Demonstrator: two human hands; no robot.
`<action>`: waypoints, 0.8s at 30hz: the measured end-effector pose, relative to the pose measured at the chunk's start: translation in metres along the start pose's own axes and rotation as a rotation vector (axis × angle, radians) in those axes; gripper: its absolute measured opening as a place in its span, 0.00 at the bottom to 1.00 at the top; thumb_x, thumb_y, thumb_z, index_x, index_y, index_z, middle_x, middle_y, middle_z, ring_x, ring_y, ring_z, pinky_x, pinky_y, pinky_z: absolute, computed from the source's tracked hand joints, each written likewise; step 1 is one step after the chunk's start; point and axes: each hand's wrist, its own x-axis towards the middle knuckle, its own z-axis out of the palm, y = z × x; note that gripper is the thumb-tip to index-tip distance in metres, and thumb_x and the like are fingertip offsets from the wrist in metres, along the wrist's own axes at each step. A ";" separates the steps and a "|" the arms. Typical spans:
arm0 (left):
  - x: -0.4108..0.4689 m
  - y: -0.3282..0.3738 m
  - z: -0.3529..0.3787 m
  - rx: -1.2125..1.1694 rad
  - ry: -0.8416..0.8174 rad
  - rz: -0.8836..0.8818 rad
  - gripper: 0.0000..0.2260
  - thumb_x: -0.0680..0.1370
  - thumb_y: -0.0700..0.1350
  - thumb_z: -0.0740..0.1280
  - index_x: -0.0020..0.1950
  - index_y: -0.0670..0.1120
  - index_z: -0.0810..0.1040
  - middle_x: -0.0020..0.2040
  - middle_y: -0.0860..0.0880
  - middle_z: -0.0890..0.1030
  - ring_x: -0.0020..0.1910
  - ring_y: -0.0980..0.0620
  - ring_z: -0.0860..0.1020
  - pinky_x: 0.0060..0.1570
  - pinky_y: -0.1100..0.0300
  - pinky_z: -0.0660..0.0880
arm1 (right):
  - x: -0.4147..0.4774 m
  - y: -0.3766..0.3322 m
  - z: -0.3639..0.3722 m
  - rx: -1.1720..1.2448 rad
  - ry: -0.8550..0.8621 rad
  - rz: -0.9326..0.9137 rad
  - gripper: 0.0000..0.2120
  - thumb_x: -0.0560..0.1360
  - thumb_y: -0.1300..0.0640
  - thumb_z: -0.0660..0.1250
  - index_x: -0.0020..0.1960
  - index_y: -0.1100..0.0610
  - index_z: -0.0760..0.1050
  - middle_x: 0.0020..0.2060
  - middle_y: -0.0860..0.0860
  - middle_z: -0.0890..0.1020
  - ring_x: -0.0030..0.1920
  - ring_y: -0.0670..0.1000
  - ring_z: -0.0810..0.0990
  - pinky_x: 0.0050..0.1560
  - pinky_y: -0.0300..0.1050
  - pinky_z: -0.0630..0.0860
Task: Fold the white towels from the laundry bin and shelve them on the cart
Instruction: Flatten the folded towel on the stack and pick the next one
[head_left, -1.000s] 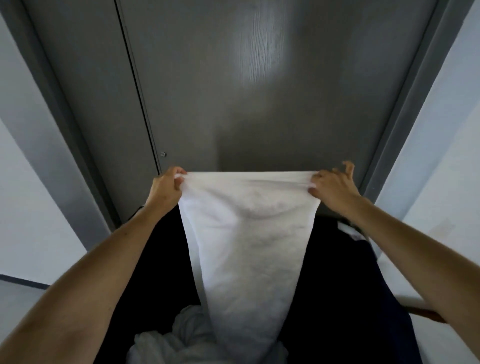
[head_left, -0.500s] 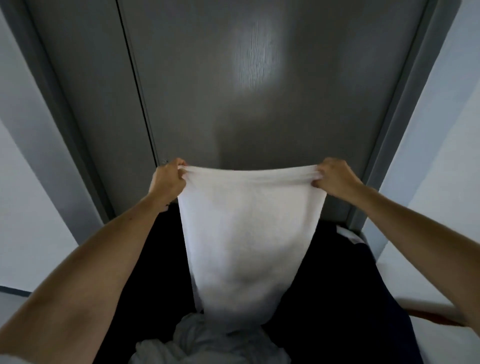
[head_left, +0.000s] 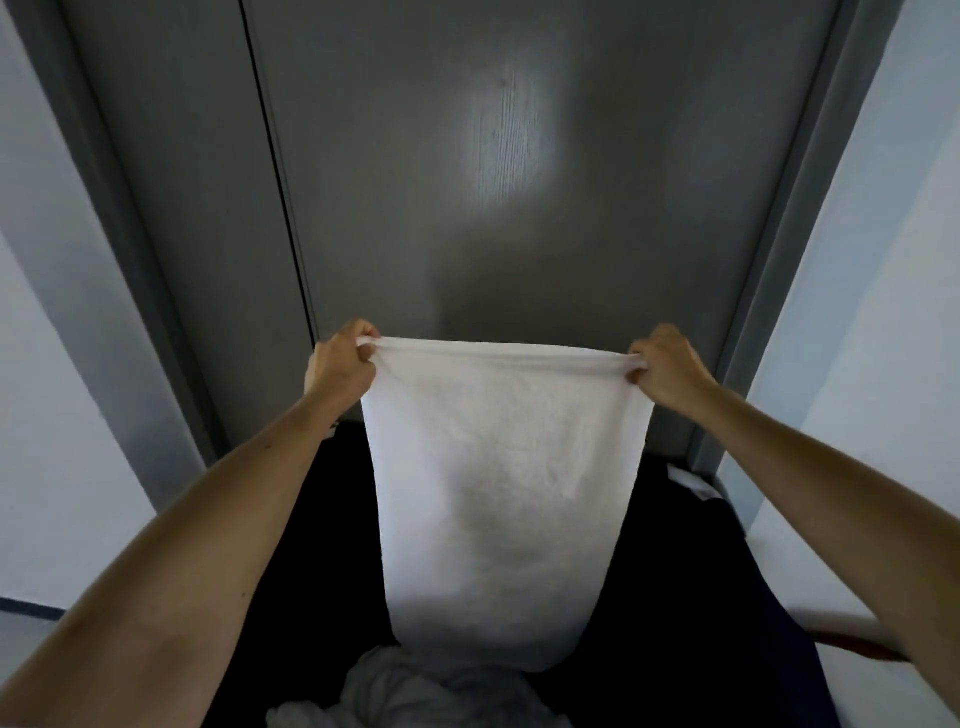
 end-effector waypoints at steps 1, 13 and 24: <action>0.000 0.000 0.001 -0.004 0.000 -0.002 0.11 0.78 0.38 0.57 0.56 0.47 0.74 0.49 0.43 0.79 0.48 0.42 0.75 0.43 0.56 0.69 | -0.002 -0.001 -0.003 0.000 0.000 0.029 0.07 0.74 0.64 0.66 0.51 0.64 0.77 0.51 0.62 0.73 0.46 0.56 0.71 0.43 0.42 0.64; 0.009 0.013 -0.003 -0.236 0.012 -0.222 0.10 0.80 0.37 0.55 0.57 0.45 0.73 0.44 0.46 0.78 0.35 0.49 0.80 0.36 0.57 0.77 | -0.013 -0.042 -0.017 0.741 0.092 0.511 0.03 0.79 0.63 0.60 0.48 0.59 0.66 0.44 0.56 0.74 0.35 0.57 0.80 0.40 0.51 0.82; 0.070 0.085 -0.036 -0.491 0.112 -0.036 0.10 0.80 0.38 0.57 0.58 0.40 0.73 0.52 0.43 0.76 0.48 0.44 0.77 0.46 0.53 0.76 | 0.010 -0.054 -0.098 0.559 0.448 0.522 0.09 0.76 0.63 0.66 0.52 0.63 0.68 0.50 0.59 0.75 0.49 0.58 0.75 0.43 0.46 0.73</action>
